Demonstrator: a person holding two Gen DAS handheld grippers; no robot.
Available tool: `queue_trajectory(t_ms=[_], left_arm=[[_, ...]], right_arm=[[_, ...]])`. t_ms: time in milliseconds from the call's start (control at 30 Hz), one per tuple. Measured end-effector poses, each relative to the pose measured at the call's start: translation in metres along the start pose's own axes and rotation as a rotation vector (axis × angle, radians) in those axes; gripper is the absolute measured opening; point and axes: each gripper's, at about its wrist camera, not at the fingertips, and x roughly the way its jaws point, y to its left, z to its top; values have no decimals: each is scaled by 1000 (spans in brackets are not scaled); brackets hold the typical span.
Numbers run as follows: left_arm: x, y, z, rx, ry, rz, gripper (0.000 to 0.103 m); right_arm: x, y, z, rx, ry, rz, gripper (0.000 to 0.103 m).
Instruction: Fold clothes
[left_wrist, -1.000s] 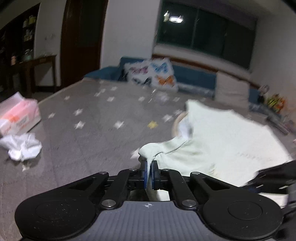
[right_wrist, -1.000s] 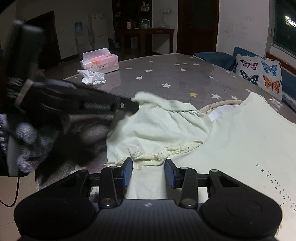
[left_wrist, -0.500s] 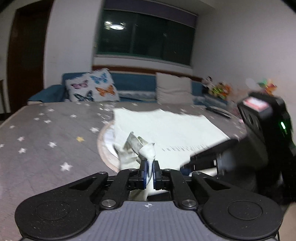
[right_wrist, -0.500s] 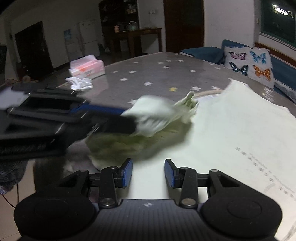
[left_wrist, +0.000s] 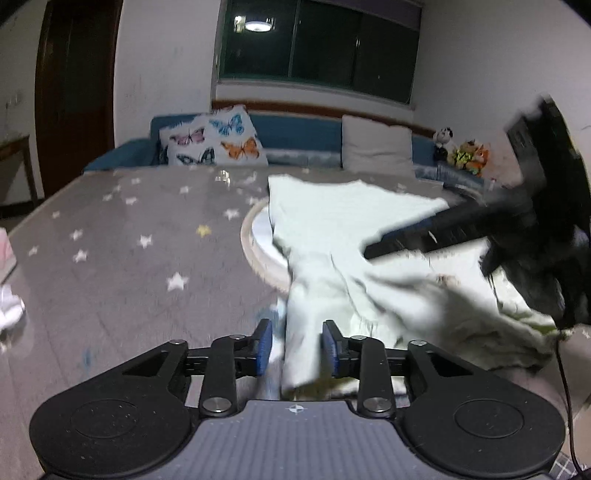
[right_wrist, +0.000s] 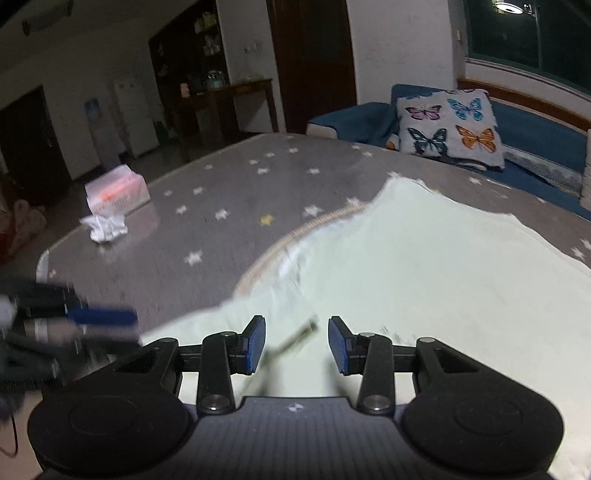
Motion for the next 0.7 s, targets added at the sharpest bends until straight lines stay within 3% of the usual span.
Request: queue_trajectory(t_ms=[167, 333, 500, 700], left_arm=[[3, 3, -8, -36, 29, -6, 31], [-2, 6, -12, -58, 30, -11, 14], [-7, 6, -10, -74, 22, -14, 7], [-8, 6, -14, -97, 47, 4, 7]], right_arm=[[38, 1, 17, 6, 16, 13, 32], [67, -4, 21, 21, 56, 7, 28], [80, -6, 19, 37, 85, 33, 6], [90, -6, 25, 62, 59, 34, 6]])
